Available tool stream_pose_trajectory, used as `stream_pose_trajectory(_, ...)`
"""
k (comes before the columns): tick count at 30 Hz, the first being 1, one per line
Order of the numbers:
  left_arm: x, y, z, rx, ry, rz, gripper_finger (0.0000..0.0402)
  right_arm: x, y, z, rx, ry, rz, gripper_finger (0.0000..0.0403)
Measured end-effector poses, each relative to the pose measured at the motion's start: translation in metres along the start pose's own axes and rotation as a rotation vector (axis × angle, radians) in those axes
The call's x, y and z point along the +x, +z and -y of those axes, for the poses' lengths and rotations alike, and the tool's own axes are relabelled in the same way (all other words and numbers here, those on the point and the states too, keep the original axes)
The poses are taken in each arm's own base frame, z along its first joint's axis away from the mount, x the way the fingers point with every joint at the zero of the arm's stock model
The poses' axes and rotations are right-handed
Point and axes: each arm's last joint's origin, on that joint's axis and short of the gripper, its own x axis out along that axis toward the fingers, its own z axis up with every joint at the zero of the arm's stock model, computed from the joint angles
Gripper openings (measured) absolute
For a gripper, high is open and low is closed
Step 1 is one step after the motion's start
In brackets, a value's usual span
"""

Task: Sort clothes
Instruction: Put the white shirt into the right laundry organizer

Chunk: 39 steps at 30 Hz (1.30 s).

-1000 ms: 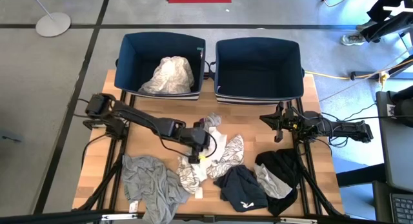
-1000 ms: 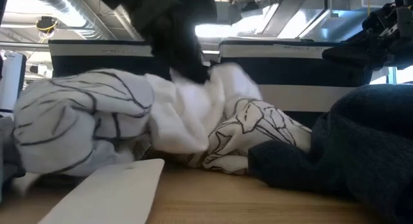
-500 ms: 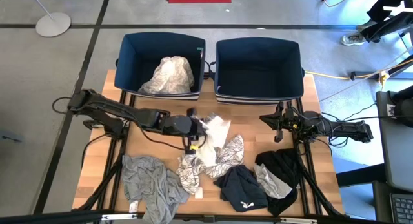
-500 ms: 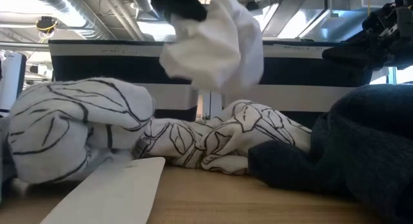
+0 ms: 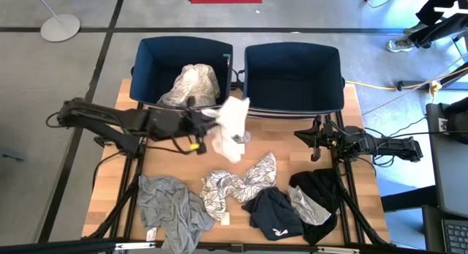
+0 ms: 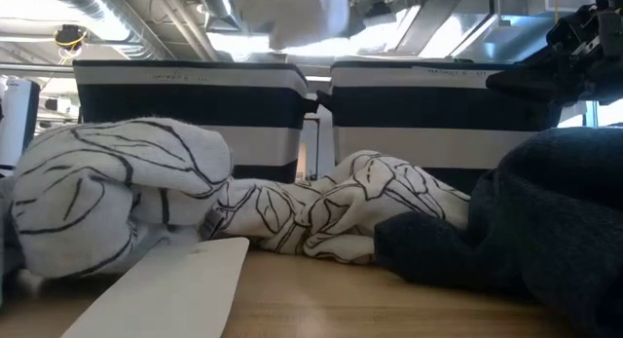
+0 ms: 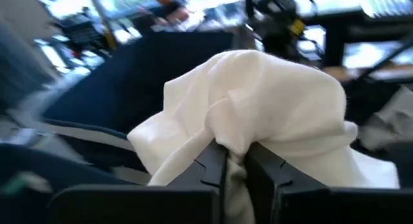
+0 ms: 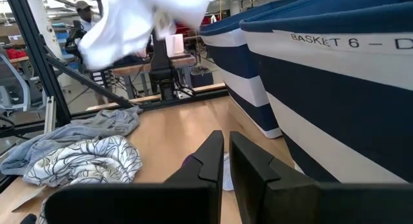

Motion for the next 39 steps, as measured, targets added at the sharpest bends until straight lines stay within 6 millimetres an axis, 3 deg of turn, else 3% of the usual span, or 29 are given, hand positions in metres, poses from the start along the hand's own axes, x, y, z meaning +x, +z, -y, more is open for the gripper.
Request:
stream_pose_trajectory(7,-0.03,0.011,-0.042,-0.017,0.272,0.052,0.0026,0.0,0.0,0.0,0.0,0.0,0.0,0.003)
stream_pose_trajectory(16,-0.036,0.006,-0.095,-0.033,0.579,-0.007,0.0026,0.0,0.0,0.0,0.0,0.0,0.001,0.003)
stream_pose_trajectory(28,-0.031,-0.038,-0.143,-0.045,0.796,-0.36,0.0026,0.0,0.0,0.0,0.0,0.0,0.001,0.003)
stream_pose_trajectory(39,-0.028,-0.071,-0.16,-0.115,0.85,-0.629,0.0026,0.0,0.0,0.0,0.0,0.0,0.001,0.003)
